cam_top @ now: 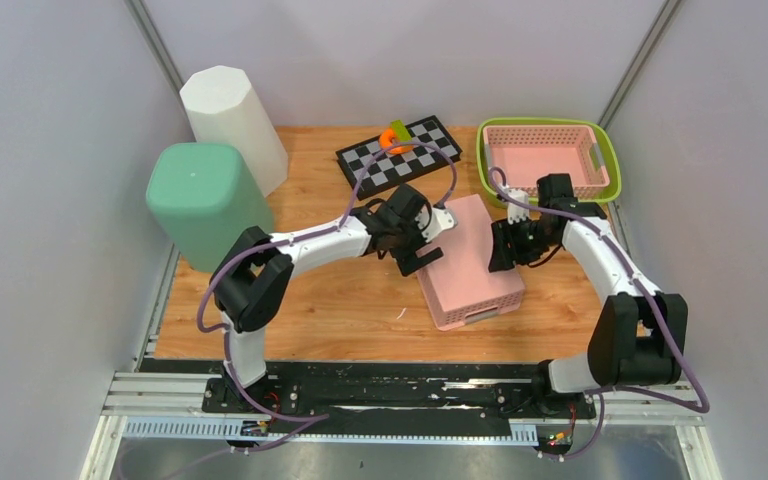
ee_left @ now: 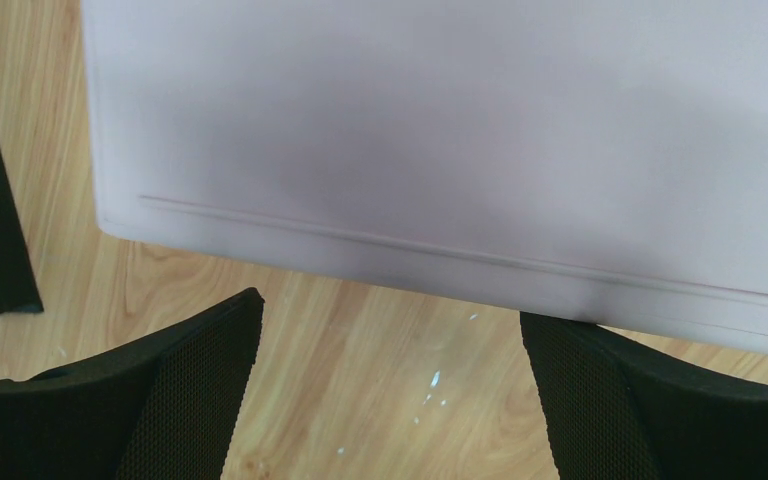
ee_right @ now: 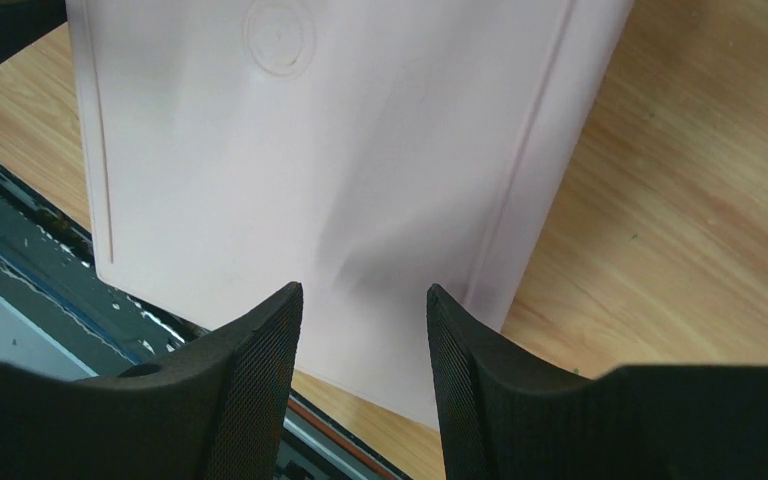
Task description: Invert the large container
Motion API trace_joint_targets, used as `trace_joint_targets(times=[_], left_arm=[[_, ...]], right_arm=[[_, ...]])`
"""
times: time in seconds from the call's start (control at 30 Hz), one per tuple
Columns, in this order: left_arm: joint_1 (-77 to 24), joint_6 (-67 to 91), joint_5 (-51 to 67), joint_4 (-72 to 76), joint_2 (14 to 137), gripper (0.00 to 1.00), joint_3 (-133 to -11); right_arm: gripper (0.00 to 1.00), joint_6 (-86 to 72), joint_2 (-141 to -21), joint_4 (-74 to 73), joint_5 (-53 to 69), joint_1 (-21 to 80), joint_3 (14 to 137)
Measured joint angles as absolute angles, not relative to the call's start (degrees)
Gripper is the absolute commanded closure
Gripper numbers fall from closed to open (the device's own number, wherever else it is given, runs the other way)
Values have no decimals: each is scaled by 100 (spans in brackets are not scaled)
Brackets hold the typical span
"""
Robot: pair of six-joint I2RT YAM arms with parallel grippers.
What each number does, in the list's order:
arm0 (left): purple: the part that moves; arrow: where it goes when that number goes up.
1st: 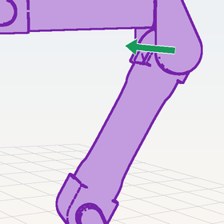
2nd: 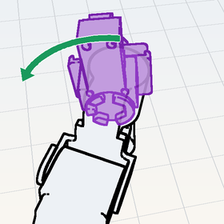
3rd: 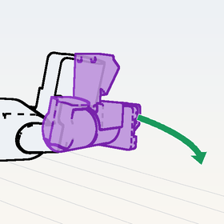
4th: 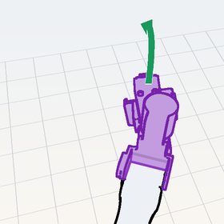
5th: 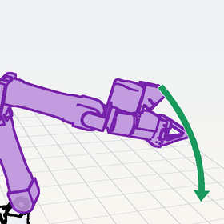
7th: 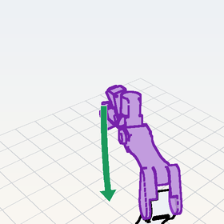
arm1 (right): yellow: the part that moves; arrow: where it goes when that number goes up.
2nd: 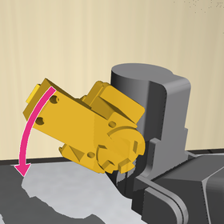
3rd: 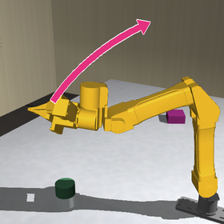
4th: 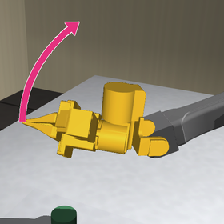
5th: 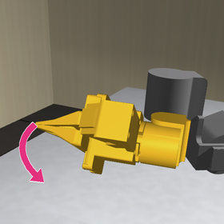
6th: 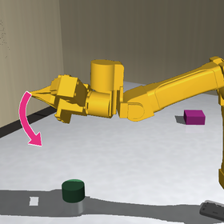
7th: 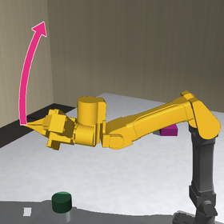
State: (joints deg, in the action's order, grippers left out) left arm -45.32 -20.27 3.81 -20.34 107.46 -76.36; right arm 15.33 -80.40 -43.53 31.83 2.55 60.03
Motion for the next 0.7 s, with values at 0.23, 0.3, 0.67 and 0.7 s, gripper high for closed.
trace_joint_targets(times=[0.23, 0.3, 0.67, 0.7], left_arm=[[-4851, -1992, 447, -2171, 11163, 0, -8167], [-4901, -1990, 489, -2200, 11203, 0, -8219], [-4974, -1997, 478, -2342, 11015, 0, -8191], [-4969, -1994, 462, -2346, 10895, 0, -8149]], right_arm=[[48, 1855, -7765, -4528, 2989, 187, 5763], [48, 1946, -7673, -4639, 2969, 167, 5734], [46, 2093, -7293, -4871, 2766, 143, 6335], [46, 2045, -7347, -4799, 2735, 143, 6455]])
